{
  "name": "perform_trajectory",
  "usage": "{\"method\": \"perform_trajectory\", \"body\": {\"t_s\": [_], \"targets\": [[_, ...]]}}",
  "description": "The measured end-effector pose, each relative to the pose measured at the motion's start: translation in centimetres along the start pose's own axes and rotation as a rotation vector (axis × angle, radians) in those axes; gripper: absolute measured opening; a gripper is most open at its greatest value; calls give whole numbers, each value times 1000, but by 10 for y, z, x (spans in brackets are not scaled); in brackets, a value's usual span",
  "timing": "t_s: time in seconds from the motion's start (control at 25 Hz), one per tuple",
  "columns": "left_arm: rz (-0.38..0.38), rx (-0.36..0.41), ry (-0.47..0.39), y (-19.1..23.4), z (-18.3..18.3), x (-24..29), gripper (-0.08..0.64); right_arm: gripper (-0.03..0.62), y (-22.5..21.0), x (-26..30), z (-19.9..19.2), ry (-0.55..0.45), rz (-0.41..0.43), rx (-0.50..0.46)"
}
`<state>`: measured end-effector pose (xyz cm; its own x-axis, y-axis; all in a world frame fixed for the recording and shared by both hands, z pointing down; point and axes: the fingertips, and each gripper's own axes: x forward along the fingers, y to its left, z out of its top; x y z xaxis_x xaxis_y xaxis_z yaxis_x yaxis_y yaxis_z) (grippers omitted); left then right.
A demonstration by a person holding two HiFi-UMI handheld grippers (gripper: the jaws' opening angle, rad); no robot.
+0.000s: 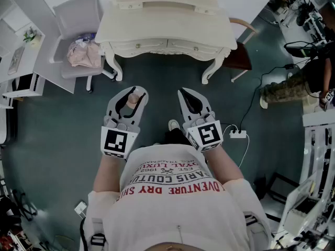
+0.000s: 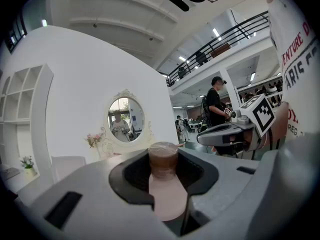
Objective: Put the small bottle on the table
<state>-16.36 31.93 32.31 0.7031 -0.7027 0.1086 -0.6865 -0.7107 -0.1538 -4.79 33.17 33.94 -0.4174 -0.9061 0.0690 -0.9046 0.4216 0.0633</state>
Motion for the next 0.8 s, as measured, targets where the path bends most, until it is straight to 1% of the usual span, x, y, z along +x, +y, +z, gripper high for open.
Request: {"method": "perform_trajectory", "body": {"t_s": [0.2,0.36,0.56,0.72,0.8], "targets": [[-6,3,-13,-2,0,0,133,-2,1,-2,0,-10,4,-4],[0,-13,-14,-1,0,-5,133,-2,4,-5,-1,-4,-3,-6],[2,-28,-27,4,0,-12,133,-2,8,-6,2,-22,-12,23],[18,-18,-36,7,-4,-17,133,-2,10,-6,-6,-2,-38,38],[22,-27,-27,10,-8,-17,133,-2,10,-2,-9,6,-43,41]]}}
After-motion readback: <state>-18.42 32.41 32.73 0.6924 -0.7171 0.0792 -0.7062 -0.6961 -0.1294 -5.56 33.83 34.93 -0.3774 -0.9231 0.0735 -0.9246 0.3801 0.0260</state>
